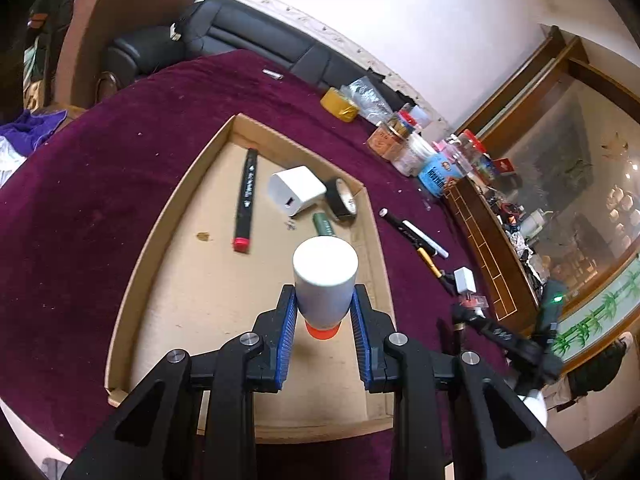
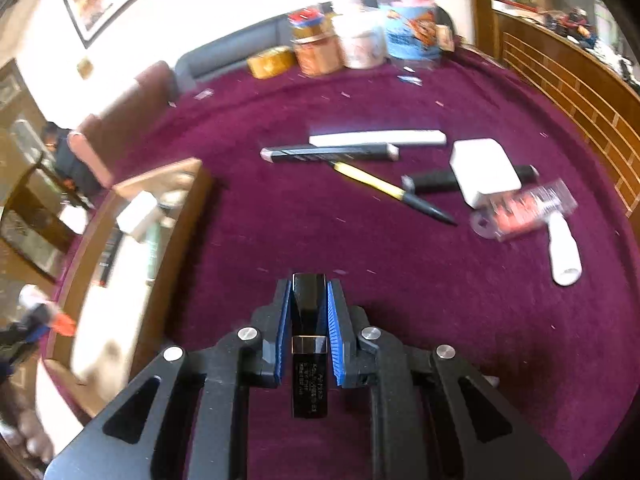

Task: Organize rigid objects
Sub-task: 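Carry white bottle into tray with left tool while right tool drops black-gold tube there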

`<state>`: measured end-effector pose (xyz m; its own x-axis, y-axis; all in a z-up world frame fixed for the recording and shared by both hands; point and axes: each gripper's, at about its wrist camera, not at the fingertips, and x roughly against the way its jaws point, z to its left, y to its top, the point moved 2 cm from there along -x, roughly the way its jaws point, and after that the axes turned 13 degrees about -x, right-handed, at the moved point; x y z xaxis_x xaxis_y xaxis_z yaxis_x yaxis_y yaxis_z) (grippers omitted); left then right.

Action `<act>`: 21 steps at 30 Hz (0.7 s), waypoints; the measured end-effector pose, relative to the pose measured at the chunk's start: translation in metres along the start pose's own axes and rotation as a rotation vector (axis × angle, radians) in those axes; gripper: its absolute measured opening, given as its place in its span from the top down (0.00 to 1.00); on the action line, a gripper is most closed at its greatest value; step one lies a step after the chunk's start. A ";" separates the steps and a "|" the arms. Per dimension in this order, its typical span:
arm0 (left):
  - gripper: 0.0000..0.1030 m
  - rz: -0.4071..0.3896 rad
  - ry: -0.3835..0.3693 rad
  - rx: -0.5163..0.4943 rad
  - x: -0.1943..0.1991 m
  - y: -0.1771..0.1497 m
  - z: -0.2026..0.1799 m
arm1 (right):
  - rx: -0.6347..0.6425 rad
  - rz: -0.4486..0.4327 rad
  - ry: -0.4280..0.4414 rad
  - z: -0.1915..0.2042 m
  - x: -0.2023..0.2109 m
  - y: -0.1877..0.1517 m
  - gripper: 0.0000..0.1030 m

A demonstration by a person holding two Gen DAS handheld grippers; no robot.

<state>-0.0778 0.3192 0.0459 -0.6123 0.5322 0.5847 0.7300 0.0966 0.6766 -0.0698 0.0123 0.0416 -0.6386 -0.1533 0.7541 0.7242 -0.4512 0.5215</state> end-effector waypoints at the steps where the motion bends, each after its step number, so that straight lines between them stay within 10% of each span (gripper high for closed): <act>1: 0.78 0.008 0.002 0.004 -0.001 0.001 0.002 | 0.002 0.010 0.037 0.007 0.001 0.002 0.86; 13: 0.78 0.209 0.008 -0.041 -0.033 0.015 0.015 | 0.044 0.253 0.333 0.099 -0.031 -0.010 0.85; 21: 0.78 0.334 0.060 -0.071 -0.078 0.037 0.023 | 0.058 0.380 0.338 0.144 -0.087 -0.026 0.85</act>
<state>0.0046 0.3009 0.0149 -0.3618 0.4737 0.8030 0.8713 -0.1346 0.4720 0.0042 0.1644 0.0202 -0.3685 -0.5770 0.7289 0.9289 -0.2599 0.2639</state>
